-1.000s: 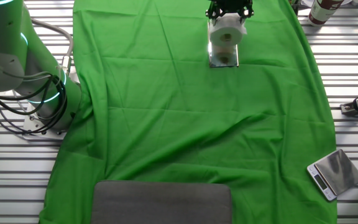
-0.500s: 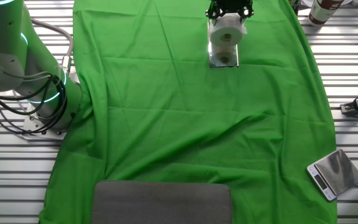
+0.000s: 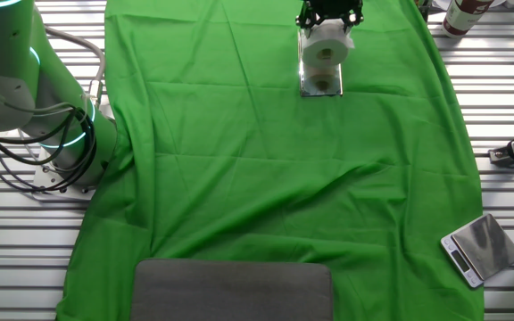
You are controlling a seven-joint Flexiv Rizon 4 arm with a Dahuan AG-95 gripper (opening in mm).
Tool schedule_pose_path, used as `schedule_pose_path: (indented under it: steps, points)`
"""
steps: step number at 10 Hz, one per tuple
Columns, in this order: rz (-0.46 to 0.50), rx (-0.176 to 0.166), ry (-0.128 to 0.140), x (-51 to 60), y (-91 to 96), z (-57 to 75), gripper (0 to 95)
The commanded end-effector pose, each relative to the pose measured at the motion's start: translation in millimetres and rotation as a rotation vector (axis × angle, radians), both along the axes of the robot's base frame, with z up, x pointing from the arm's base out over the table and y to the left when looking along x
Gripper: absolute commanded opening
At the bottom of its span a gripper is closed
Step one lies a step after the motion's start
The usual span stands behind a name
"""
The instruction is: Put the toilet paper on its holder
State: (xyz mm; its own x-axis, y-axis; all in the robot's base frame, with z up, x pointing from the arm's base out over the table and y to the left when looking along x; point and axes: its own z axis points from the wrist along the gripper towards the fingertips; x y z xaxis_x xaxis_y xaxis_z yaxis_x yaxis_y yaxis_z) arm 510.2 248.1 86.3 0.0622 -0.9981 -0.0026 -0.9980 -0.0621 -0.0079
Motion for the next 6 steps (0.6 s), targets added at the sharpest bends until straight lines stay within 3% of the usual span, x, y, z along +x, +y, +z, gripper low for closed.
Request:
schedule_pose_path:
  steps: [1,3,4,6]
  points:
    - [0.001,0.001,0.001,-0.2,0.2,0.0,57.0]
    - [0.0,-0.001,0.001,-0.3,0.3,-1.1,57.0]
    - [-0.001,0.0,0.001,-0.3,0.4,-1.8,76.0]
    - [-0.001,0.001,0.001,-0.4,0.5,-2.8,76.0]
